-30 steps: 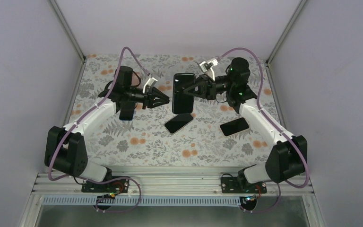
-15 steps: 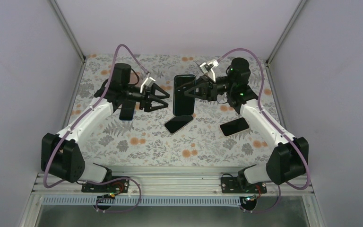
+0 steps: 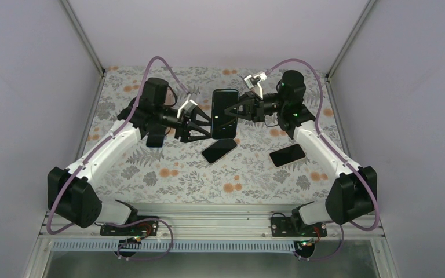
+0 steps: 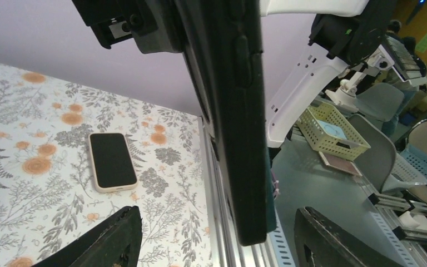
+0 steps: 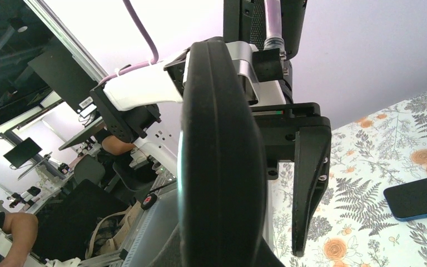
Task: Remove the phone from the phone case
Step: Remove the phone case from the phone.
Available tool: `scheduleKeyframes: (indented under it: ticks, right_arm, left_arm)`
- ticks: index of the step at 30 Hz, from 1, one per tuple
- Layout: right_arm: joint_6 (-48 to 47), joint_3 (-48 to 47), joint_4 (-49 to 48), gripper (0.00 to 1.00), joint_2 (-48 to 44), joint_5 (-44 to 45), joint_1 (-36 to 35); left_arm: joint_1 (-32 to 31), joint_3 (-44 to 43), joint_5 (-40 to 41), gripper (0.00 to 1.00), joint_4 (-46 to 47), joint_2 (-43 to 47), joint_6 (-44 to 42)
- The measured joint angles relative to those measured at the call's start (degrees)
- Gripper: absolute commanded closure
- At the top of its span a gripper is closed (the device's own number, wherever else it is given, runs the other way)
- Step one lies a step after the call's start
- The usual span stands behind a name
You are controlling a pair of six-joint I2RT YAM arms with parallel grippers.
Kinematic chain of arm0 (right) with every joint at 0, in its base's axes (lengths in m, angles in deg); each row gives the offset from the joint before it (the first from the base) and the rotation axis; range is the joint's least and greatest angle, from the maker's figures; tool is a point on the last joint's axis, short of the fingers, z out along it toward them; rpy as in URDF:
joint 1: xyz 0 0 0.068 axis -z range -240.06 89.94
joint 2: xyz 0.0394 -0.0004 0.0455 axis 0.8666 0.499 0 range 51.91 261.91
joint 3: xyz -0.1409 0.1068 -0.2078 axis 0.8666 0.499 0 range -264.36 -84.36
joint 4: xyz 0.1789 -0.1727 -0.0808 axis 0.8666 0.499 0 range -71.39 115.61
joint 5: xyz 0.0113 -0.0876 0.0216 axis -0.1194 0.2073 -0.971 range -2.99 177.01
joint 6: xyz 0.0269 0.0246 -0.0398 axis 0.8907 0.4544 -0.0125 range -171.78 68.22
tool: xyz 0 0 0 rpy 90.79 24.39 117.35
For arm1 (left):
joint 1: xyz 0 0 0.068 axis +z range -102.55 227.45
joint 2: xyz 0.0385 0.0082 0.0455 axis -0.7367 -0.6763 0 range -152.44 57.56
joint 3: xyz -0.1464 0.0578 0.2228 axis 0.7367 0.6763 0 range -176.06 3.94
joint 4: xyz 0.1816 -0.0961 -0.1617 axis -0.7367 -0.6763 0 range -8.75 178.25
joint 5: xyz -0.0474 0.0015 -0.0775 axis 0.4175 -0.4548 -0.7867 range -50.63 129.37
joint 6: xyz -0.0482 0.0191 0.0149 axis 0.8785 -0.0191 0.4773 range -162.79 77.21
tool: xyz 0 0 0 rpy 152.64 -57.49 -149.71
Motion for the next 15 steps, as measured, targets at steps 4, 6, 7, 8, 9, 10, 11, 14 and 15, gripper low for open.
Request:
scheduleKeyframes:
  ticks: [4,6,7,8,9,10,11,14,15]
  right_arm:
    - [0.0,0.0,0.0,0.96,0.0,0.0,0.0]
    - [0.0,0.0,-0.1,0.96,0.0,0.3,0.1]
    - [0.0,0.0,-0.1,0.96,0.0,0.3,0.2]
    - [0.0,0.1,-0.3,0.96,0.0,0.3,0.4]
    - [0.0,0.1,-0.5,0.96,0.0,0.4,0.5]
    - [0.0,0.1,-0.6,0.96,0.0,0.4,0.5]
    - [0.0,0.2,-0.8,0.96,0.0,0.4,0.5]
    - [0.0,0.2,-1.4,0.96,0.0,0.5,0.5]
    - [0.1,0.2,-1.6,0.96,0.0,0.5,0.6]
  left_arm:
    - [-0.1,-0.1,2.2,0.42,0.8,-0.1,0.9]
    - [-0.1,-0.1,2.9,0.43,1.2,-0.1,1.6]
    - [-0.1,-0.1,3.3,0.43,1.6,-0.1,1.9]
    - [-0.1,-0.1,3.6,0.44,1.9,-0.1,2.1]
    - [-0.2,-0.1,3.8,0.44,2.1,-0.1,2.3]
    - [-0.2,-0.1,4.0,0.45,2.3,-0.1,2.5]
    - [-0.2,-0.1,4.0,0.45,2.3,-0.1,2.8]
    - [-0.1,-0.1,4.3,0.47,2.7,-0.1,3.2]
    - [-0.1,0.0,4.4,0.47,2.9,-0.1,3.4]
